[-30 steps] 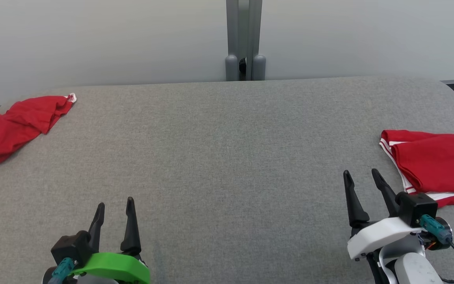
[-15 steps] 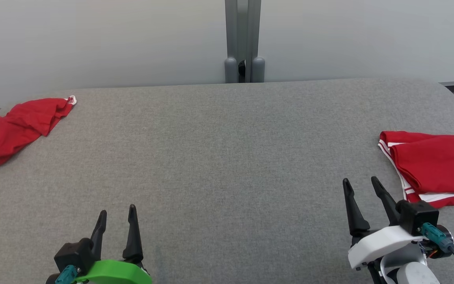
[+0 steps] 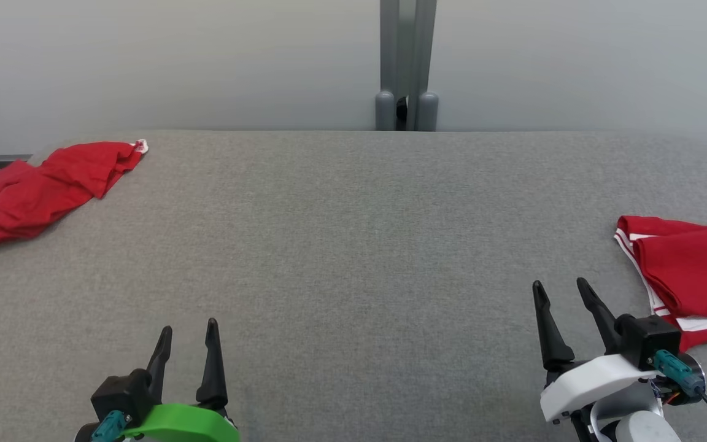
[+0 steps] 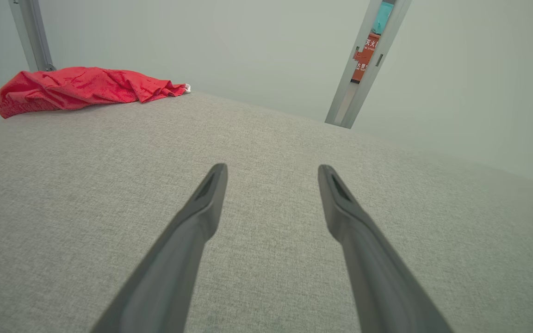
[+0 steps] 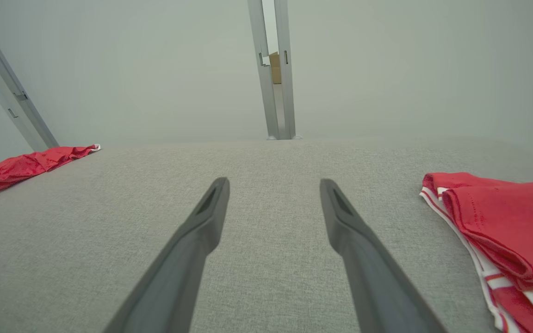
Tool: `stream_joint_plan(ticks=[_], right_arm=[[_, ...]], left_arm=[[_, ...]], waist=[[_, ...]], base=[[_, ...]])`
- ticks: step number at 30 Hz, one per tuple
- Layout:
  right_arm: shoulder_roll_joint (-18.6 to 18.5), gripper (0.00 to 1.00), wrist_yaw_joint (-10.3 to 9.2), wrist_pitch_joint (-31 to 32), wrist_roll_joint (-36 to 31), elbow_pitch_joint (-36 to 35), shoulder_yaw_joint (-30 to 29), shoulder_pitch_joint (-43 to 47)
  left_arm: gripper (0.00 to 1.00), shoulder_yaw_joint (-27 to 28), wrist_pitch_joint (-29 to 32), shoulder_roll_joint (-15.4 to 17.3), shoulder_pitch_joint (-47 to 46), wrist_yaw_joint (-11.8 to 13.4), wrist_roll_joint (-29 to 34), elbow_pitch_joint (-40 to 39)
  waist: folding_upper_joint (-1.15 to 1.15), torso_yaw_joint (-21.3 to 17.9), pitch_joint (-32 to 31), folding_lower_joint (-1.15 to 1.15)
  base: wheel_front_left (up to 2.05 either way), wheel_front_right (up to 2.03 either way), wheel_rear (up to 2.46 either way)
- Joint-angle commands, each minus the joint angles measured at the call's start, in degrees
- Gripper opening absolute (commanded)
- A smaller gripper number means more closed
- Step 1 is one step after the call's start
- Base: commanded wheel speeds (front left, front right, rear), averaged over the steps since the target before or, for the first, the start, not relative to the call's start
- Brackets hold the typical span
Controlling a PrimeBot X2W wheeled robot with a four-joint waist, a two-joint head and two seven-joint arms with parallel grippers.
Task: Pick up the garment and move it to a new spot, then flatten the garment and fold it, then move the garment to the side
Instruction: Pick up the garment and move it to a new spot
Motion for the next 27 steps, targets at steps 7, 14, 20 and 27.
stream_joint_plan(ticks=[7,14,20,27], right_arm=[[-0.1,1.0,-0.07,-1.0,1.0,-0.1,1.5,-1.4],[-0.1,1.0,-0.07,-1.7,2.0,1.3,2.6,-2.2],[-0.1,1.0,-0.07,-2.2,2.2,2.3,3.4,-2.9],[-0.1,1.0,-0.07,-2.5,2.1,3.0,4.1,-3.8]], left_arm=[[1.0,0.4,0.1,1.4,-1.4,0.4,0.5,-1.2],[1.0,1.2,0.2,2.5,-0.9,1.0,0.1,-2.9],[1.0,1.8,0.3,3.0,-0.1,1.5,-0.3,-4.0],[1.0,2.1,0.3,3.1,0.3,1.9,-0.7,-4.7]], waist=[[0.0,11.6,-0.2,0.0],[0.0,20.6,0.2,0.0],[0.0,24.7,0.6,0.0],[0.0,26.1,1.1,0.0]], base=[[0.0,0.0,0.0],[0.0,0.0,0.0],[0.0,0.0,0.0],[0.0,0.0,0.0]])
